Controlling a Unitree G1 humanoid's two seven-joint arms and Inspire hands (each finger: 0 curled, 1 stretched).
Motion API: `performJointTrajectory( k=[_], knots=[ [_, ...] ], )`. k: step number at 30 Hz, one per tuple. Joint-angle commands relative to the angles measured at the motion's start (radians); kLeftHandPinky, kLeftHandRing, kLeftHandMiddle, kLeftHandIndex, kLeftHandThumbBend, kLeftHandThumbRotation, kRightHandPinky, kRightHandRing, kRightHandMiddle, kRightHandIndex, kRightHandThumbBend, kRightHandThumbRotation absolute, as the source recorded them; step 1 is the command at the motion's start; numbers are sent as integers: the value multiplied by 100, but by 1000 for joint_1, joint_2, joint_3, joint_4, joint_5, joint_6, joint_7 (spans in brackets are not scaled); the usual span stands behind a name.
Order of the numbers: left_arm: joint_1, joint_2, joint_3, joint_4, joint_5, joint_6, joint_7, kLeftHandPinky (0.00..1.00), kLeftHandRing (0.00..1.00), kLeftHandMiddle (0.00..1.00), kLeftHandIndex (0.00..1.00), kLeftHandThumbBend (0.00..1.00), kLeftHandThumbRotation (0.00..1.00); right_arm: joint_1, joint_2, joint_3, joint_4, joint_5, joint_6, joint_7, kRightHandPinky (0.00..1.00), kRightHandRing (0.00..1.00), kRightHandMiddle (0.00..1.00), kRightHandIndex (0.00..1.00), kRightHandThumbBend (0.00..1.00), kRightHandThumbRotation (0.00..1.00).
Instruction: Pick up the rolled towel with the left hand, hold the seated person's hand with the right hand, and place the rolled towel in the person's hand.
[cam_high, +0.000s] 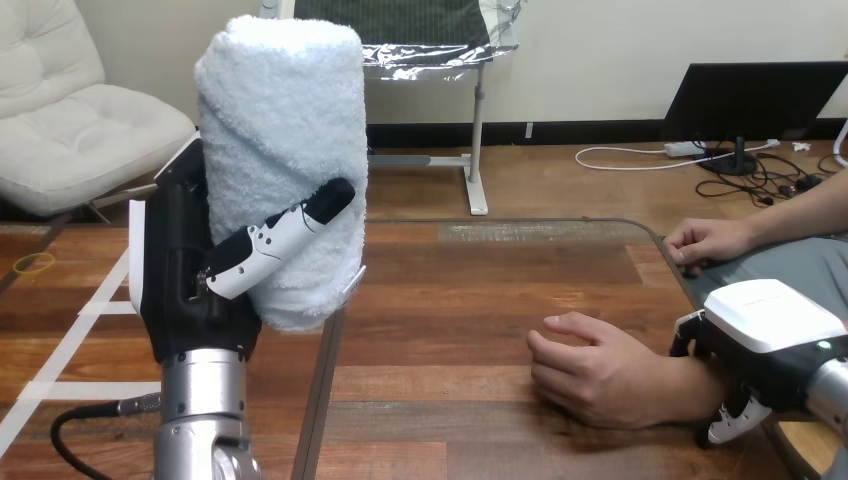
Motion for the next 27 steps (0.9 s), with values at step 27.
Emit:
performJointTrajectory(
  k=[27],
  knots=[
    [-59, -14, 23, -59, -2, -32, 1, 22, 27, 34, 38, 49, 0, -33, 1, 41, 56, 48, 93, 146, 20, 30, 41, 55, 93, 10]
  ],
)
